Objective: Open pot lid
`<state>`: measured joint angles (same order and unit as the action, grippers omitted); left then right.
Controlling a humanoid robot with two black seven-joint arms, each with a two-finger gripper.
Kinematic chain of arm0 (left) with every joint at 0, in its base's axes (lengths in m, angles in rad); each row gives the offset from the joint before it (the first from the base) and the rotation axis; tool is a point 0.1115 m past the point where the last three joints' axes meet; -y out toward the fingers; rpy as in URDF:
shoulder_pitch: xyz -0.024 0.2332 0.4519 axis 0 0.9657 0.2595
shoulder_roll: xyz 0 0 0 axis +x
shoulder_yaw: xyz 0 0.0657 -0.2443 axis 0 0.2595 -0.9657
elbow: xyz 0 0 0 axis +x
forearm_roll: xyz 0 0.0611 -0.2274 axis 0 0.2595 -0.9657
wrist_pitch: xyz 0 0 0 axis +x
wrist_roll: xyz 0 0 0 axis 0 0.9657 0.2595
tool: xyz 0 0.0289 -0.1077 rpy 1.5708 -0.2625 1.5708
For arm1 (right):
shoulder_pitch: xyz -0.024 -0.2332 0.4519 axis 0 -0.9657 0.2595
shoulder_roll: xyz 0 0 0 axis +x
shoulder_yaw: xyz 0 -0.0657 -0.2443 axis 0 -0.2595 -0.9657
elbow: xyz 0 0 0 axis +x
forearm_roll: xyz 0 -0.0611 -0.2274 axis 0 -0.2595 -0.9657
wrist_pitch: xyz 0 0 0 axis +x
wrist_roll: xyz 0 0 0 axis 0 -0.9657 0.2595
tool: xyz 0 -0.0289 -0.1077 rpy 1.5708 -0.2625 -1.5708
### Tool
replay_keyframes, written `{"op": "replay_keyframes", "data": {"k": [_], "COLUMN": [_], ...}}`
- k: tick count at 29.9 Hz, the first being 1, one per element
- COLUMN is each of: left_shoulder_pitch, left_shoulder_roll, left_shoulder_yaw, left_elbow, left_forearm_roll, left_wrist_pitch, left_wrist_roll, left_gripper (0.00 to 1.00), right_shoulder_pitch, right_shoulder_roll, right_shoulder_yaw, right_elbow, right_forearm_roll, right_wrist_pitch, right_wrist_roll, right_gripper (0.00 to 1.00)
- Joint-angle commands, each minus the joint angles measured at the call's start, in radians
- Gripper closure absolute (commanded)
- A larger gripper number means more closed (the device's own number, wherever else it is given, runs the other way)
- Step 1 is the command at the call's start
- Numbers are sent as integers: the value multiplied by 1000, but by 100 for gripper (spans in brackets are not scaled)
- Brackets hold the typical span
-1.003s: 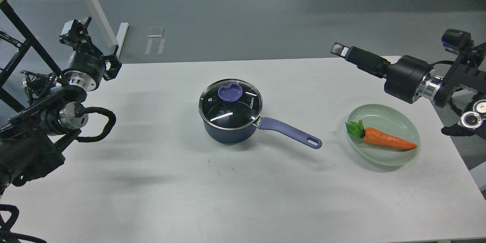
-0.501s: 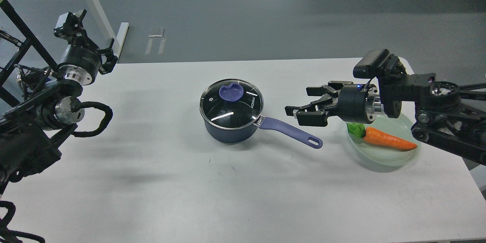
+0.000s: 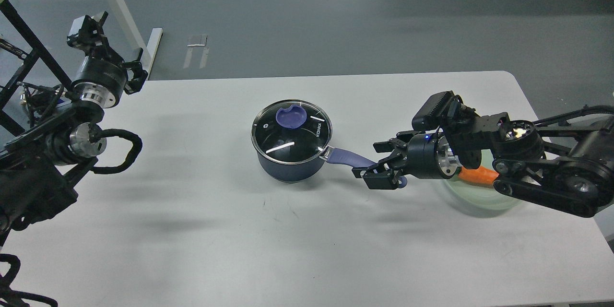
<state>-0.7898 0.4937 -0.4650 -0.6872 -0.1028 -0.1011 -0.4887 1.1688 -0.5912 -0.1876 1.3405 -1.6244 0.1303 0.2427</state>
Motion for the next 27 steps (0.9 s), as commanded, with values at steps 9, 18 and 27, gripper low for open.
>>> {"op": "replay_keyframes", "data": {"k": [9,18,27], "left_shoulder_pitch": [0,0,0], "left_shoulder_roll": [2,17,22], "left_shoulder_yaw": [-1,-1,-1], "left_elbow": [-6,-6,-6], "left_forearm_roll": [-1,0,0], "left_wrist_pitch": [3,0,1], "left_wrist_roll": [0,0,0], "left_gripper": [1,1,1], "right_shoulder_pitch": [3,12,11], "right_shoulder_roll": [21,31,28], "right_shoulder_yaw": [-1,-12,-23], "right_elbow": [-3,-4,-3], "right_forearm_roll": [0,-2,-2], "right_wrist_pitch": [0,0,19], "right_wrist_roll": [0,-2,-2], "right_gripper": [33,41,43]}}
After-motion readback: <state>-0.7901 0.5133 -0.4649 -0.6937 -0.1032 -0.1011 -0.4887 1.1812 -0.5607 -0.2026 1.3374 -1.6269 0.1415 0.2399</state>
